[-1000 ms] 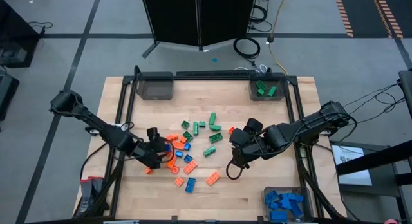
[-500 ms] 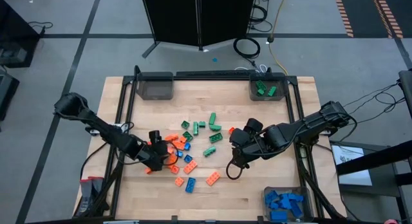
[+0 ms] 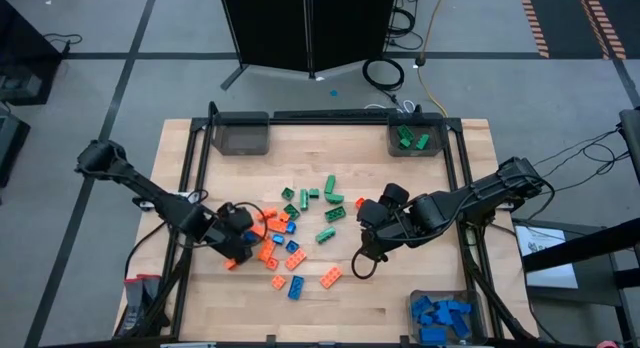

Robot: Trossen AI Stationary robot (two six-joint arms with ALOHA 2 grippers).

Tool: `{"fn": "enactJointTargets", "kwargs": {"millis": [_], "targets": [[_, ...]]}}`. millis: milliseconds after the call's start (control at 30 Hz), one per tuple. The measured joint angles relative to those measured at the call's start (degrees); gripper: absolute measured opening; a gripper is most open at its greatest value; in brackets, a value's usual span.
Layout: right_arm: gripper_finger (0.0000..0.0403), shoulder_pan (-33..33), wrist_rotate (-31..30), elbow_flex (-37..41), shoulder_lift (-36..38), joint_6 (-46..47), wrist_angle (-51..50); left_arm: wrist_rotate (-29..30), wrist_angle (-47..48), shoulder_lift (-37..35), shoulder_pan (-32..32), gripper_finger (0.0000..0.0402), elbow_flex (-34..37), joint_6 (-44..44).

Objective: Sort blocks
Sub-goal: Put the blue game piece into the bottom black bin

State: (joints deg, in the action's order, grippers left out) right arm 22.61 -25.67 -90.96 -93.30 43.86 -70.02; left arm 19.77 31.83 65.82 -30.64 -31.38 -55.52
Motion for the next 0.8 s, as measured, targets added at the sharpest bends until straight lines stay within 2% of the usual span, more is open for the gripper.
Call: {"fn": "enactJointTargets", "kwargs": {"millis": [133,367,567,800], "targets": [[0.0256,0.0,0.0,0.0,0.0,-0.3,-0.3,-1.0,-0.2,0.7,-1.5,0.0272,0.0,-6.8],[0.0256,0.0,0.0,1.5,0.0,-2.0,-0.1,-1.5,0.8,6.9,-1.7,0.0272,0.0,-7.2],[0.0256,0.0,0.6,4.6,0.0,0.5,-0.1,-0.2,1.1,12.8,-1.5,0.0272,0.1,-9.0],[0.0256,0.0,0.9,5.1,0.0,1.1,0.3,-0.7,0.2,15.6,-1.6,0.0272,-0.3,-11.3]]}}
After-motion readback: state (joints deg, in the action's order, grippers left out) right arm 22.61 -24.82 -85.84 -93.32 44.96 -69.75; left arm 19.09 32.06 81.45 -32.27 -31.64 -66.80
